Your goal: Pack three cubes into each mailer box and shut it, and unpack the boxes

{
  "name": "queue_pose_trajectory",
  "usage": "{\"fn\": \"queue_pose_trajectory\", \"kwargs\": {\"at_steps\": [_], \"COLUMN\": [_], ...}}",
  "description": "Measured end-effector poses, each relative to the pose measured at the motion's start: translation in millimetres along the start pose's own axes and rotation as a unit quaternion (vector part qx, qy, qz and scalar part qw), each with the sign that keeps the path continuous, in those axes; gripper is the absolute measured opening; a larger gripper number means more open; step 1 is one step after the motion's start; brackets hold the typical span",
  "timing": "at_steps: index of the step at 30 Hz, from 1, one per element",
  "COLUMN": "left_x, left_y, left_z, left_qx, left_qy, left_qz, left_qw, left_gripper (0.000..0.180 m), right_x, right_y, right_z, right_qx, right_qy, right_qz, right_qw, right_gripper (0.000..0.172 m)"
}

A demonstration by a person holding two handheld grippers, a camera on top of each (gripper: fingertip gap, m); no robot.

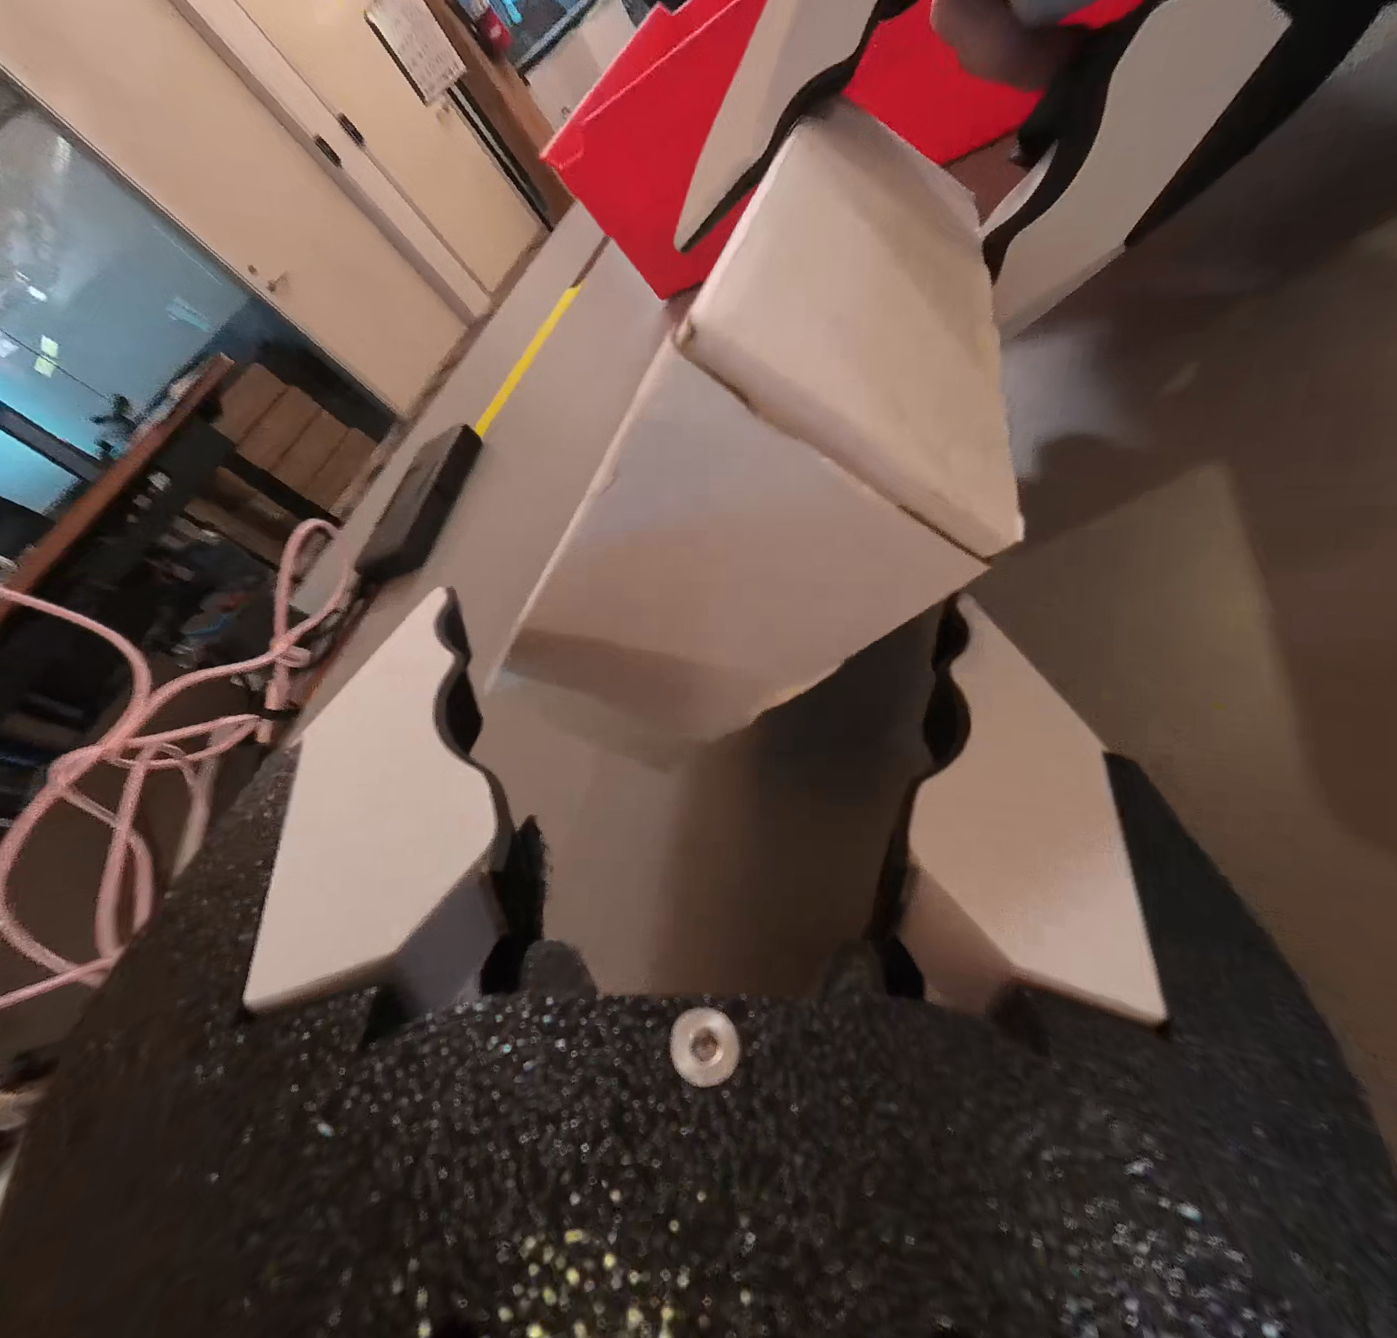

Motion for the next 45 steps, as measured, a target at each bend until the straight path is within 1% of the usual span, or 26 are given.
{"fn": "queue_pose_trajectory", "kwargs": {"at_steps": [4, 6, 10, 15, 20, 23, 26, 29, 30, 35, 40, 41, 45], "left_x": [-4, -4, -4, -5, -6, -7, -7, -6, -6, -7, -7, -7, -7], "left_y": [-7, -6, -7, -6, -4, -3, -2, -1, -1, -1, -2, -1, 1], "left_z": [-3, -1, 2, 6, 11, 11, 11, 11, 11, 11, 11, 11, 13], "left_qx": [-0.074, -0.1, -0.104, -0.068, -0.014, 0.013, 0.036, 0.056, 0.059, 0.062, 0.038, 0.036, 0.03], "left_qy": [-0.005, 0.002, 0.011, 0.038, 0.066, 0.068, 0.067, 0.068, 0.068, 0.069, 0.079, 0.081, 0.088], "left_qz": [-0.005, -0.014, -0.004, 0.001, 0.001, -0.001, 0.0, -0.001, -0.001, -0.002, -0.001, -0.002, -0.007], "left_qw": [0.997, 0.995, 0.995, 0.997, 0.998, 0.998, 0.997, 0.996, 0.996, 0.996, 0.996, 0.996, 0.996], "left_gripper": [0.085, 0.082, 0.08, 0.078, 0.077, 0.077, 0.077, 0.077, 0.077, 0.077, 0.076, 0.075, 0.073], "right_x": [0, 1, 2, 7, 11, 14, 15, 17, 19, 20, 19, 20, 21], "right_y": [6, 7, 9, 3, -3, -10, -13, -16, -18, -19, -16, -18, -24], "right_z": [-3, -3, -10, -28, -33, -36, -37, -40, -41, -41, -40, -40, -40], "right_qx": [0.017, 0.019, 0.009, 0.011, 0.048, 0.055, 0.064, 0.07, 0.069, 0.077, 0.092, 0.097, 0.121], "right_qy": [-0.006, -0.006, -0.031, -0.081, -0.083, -0.088, -0.089, -0.098, -0.102, -0.099, -0.093, -0.09, -0.077], "right_qz": [-0.018, -0.023, -0.03, -0.011, 0.014, 0.038, 0.052, 0.064, 0.071, 0.075, 0.066, 0.072, 0.101], "right_qw": [1.0, 1.0, 0.999, 0.997, 0.995, 0.994, 0.993, 0.991, 0.99, 0.989, 0.989, 0.989, 0.984], "right_gripper": [0.064, 0.064, 0.065, 0.065, 0.062, 0.068, 0.067, 0.065, 0.061, 0.061, 0.061, 0.063, 0.064]}}
Point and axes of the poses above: each gripper's, where its closed fingertips meet, x back along the fingers, z out of its underside, y = z × x across the jaws, the point moved 3 cm from there along x, back along the fingers, and after that the axes turned 12 degrees about -y, right-handed, at the moved point
